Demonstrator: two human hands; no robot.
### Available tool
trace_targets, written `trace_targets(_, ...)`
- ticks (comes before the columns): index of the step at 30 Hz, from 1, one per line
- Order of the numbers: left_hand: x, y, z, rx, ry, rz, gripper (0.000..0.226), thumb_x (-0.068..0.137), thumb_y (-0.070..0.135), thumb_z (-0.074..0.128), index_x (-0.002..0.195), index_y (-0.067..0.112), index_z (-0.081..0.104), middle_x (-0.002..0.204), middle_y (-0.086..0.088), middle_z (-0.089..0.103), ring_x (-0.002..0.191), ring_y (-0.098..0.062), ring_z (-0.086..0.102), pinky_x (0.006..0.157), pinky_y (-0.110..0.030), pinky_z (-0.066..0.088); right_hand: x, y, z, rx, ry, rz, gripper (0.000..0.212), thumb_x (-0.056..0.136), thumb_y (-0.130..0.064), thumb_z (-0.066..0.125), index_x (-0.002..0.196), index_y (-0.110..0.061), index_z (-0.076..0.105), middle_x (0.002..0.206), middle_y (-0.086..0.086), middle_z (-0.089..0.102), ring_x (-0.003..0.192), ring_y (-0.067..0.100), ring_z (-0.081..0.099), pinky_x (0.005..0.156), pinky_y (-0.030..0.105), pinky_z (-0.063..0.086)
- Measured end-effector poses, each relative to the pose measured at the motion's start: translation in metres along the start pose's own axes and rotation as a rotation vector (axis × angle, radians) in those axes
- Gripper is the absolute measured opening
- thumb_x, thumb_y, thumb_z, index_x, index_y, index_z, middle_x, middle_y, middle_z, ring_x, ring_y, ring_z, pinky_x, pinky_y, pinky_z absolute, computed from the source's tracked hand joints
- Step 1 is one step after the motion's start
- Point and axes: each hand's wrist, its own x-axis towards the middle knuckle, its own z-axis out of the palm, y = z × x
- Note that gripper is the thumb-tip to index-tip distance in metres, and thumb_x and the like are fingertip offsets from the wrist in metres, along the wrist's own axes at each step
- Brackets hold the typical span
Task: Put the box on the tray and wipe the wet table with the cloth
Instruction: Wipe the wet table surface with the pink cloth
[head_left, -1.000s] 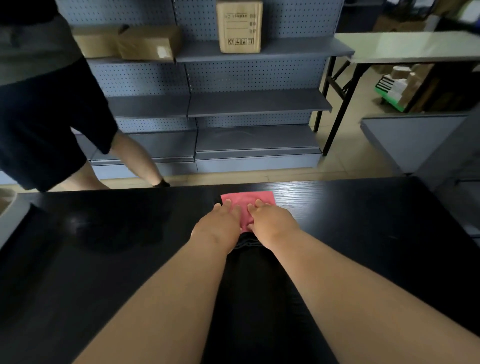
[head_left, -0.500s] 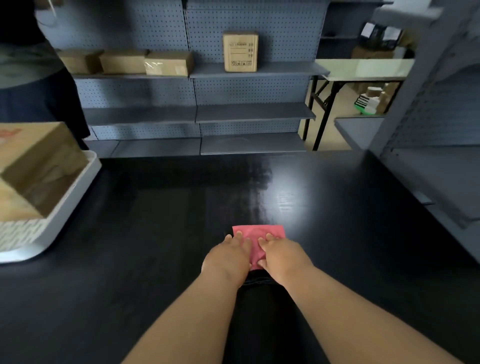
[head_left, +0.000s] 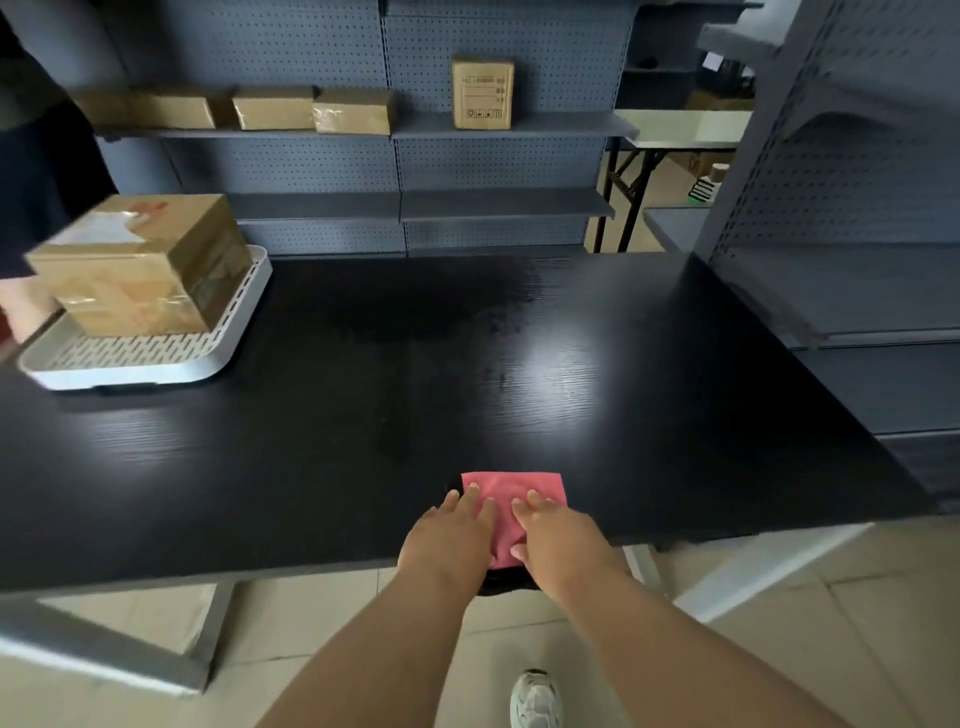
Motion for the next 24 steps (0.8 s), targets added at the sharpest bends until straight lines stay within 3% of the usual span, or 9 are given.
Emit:
trace_targets(3,-0.006,-0.003,0.002,-0.008,-0.016,0.001,0.061,0.1,0.024,0.041,0.153,0.016,0.011,0.162,-0.007,0.003,0.149,-0.025,0.012,0.117,-0.039,0.022,-0.002,-0.005,-0.002,0.008,-0.029,0.013,0.059,0.102,-0.034,0.039,0.154,-0.018,0.016,0.163,0.002,0.011,0.145,0.026,0.029,0.115,0.039,0.033)
trace_targets(10,0.01,-0.006,-0.01,-0.051,-0.042,-0.01,0.064,0.095,0.006,0.047,0.152,0.016,0.018,0.162,-0.004,0.004,0.148,-0.025,0.015,0.114,-0.041,0.027,0.015,-0.008,-0.014,-0.073,-0.081,0.032,0.056,0.102,-0.028,0.039,0.153,-0.018,0.019,0.161,0.004,0.017,0.137,0.03,0.04,0.109,0.04,0.04)
trace_targets(12,0.015,-0.008,-0.016,-0.049,-0.046,-0.016,0.065,0.095,0.006,0.048,0.152,0.016,0.018,0.162,-0.004,0.003,0.148,-0.025,0.015,0.113,-0.042,0.029,0.025,-0.008,-0.016,-0.054,-0.064,0.046,0.054,0.102,-0.027,0.04,0.152,-0.019,0.023,0.159,0.004,0.025,0.133,0.03,0.044,0.107,0.04,0.043)
trace_targets(17,0.041,-0.02,-0.032,-0.059,-0.057,-0.032,0.061,0.098,0.009,0.041,0.153,0.014,0.013,0.162,-0.005,0.0,0.149,-0.026,0.01,0.112,-0.042,0.031,0.063,-0.004,-0.032,-0.034,-0.078,0.028,0.058,0.101,-0.03,0.041,0.153,-0.019,0.019,0.162,0.003,0.015,0.137,0.032,0.039,0.109,0.04,0.04)
trace_targets(21,0.079,-0.035,-0.046,-0.039,-0.061,-0.064,0.059,0.1,0.017,0.043,0.152,0.013,0.015,0.162,-0.007,0.001,0.149,-0.028,0.012,0.111,-0.042,0.034,0.106,-0.003,-0.049,-0.049,-0.092,0.026,0.062,0.1,-0.031,0.045,0.153,-0.018,0.016,0.158,0.007,0.024,0.135,0.032,0.041,0.106,0.043,0.043)
trace_targets(24,0.119,-0.049,-0.061,-0.043,-0.101,-0.1,0.06,0.099,0.013,0.046,0.152,0.014,0.017,0.162,-0.006,0.002,0.148,-0.027,0.013,0.112,-0.044,0.033,0.141,-0.002,-0.068,-0.055,-0.106,0.012,0.063,0.1,-0.028,0.045,0.154,-0.019,0.013,0.158,0.009,0.022,0.136,0.034,0.04,0.106,0.045,0.043)
